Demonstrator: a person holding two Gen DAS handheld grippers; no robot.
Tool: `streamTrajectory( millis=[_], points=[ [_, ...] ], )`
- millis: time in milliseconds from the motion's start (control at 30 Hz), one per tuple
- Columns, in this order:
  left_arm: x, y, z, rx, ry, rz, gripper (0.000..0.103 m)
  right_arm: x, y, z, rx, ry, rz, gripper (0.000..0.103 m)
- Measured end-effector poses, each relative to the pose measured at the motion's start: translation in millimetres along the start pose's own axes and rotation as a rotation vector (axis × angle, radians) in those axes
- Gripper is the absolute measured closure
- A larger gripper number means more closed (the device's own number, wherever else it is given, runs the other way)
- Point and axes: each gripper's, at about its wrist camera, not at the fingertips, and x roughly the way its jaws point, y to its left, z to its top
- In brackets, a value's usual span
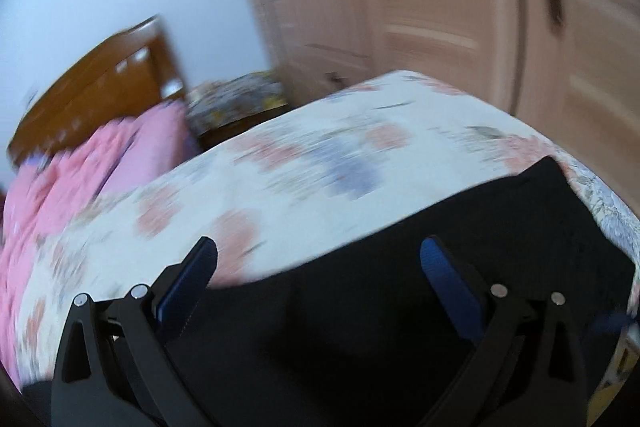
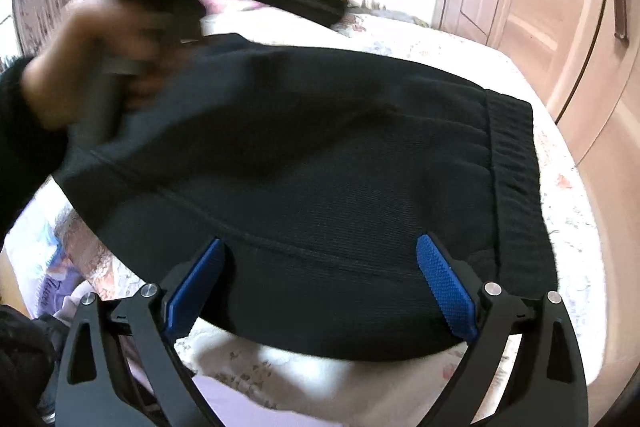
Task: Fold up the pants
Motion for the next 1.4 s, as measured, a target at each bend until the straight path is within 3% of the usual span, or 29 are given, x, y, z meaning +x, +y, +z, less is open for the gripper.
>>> streamTrajectory(
  millis=[133,233,300,467,533,633,667,700,833,1133,1200,1233,1300,1400],
  points=[
    [-43.0,120.3,-64.1,-0.174,0.032,0.095,0.001,-6.7,20.4,36.7,-0.031,-0.03,0.064,0.009],
    [-63.3,217.0,-120.7,-0.36,0.127,0.159,0.002,7.8,63.0,81.1,-0.148,-0.051,0.094,0.009],
    [-75.9,249.4,-147.7,-0.431,0.144,0.16,0.002,27.4,100.0,116.4,-0.216,-0.056,0.167,0.009],
    [-95.6,294.9,-203.5,-0.497,0.196,0.277,0.002,105.4,181.5,190.4,-0.239,0.028,0.254,0.009],
    [-94.9,306.6,-221.3,-0.559,0.213,0.273,0.002,136.2,206.8,206.4,-0.235,0.068,0.255,0.009],
    [-82.9,308.9,-240.2,-0.562,0.251,0.285,0.002,166.0,242.1,213.3,-0.286,0.129,0.208,0.009],
    [-80.7,307.9,-243.8,-0.553,0.226,0.294,0.001,175.2,244.3,206.1,-0.301,0.159,0.192,0.008],
    [-82.4,308.9,-248.5,-0.553,0.217,0.297,0.001,171.4,247.4,198.9,-0.309,0.123,0.193,0.005],
    [-82.3,311.6,-250.0,-0.571,0.218,0.284,0.001,163.7,225.8,185.5,-0.337,0.153,0.236,0.004],
    [-81.2,311.7,-249.9,-0.576,0.215,0.275,0.001,128.2,195.4,147.8,-0.344,0.133,0.223,0.005],
    [-81.5,311.4,-249.0,-0.574,0.219,0.274,0.001,118.6,200.0,152.8,-0.312,0.136,0.173,0.005],
    [-82.9,310.5,-247.6,-0.567,0.225,0.276,0.001,111.3,202.4,154.6,-0.296,0.122,0.182,0.005],
    [-95.7,309.1,-242.9,-0.554,0.229,0.276,0.002,91.1,218.7,153.3,-0.314,0.087,0.282,0.005],
    [-118.5,319.4,-248.2,-0.604,0.213,0.324,0.002,79.4,251.2,143.7,-0.384,0.065,0.298,0.005]
  ],
)
